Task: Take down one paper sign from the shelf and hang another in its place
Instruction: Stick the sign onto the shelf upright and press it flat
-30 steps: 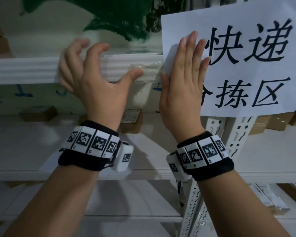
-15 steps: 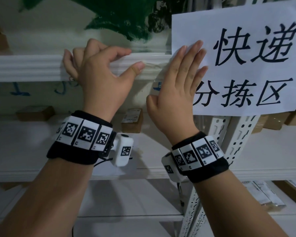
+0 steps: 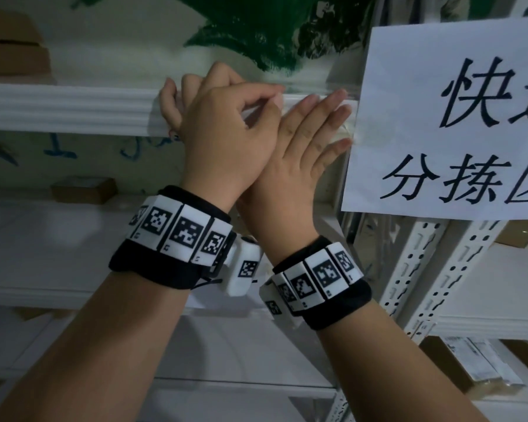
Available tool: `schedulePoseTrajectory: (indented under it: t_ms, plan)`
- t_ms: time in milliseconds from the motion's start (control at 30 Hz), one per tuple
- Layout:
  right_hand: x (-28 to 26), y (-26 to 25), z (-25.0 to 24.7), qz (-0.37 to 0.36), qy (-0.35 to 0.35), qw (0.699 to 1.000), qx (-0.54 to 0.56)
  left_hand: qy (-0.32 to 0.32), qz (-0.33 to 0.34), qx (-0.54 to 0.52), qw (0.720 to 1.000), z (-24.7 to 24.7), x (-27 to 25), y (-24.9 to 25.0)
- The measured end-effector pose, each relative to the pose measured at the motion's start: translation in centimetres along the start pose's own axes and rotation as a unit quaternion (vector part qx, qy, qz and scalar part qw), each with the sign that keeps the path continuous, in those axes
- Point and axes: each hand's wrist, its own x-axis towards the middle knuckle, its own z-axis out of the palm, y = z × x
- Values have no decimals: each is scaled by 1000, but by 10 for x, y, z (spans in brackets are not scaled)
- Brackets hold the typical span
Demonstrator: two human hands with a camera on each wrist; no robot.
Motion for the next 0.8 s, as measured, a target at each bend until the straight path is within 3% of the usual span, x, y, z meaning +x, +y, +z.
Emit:
schedulePoseTrajectory:
  t_ms: [133, 233, 300, 467, 800]
  plan:
    - [-4, 4, -4, -34, -33, 999, 4, -12, -5, -11, 1000, -2, -1, 3]
    - [-6, 29, -30, -89, -112, 989, 47, -23, -1, -10, 1000, -4, 0, 4]
    - [-8, 43, -52, -104, -111, 985, 78, -27, 0, -6, 1000, -5, 0, 4]
    - [3, 46, -64, -2, -28, 996, 87, -19, 11, 0, 1000, -2, -5, -1]
    - [9, 29, -36, 39, -61, 995, 69, -61, 121, -26, 990, -16, -15, -29]
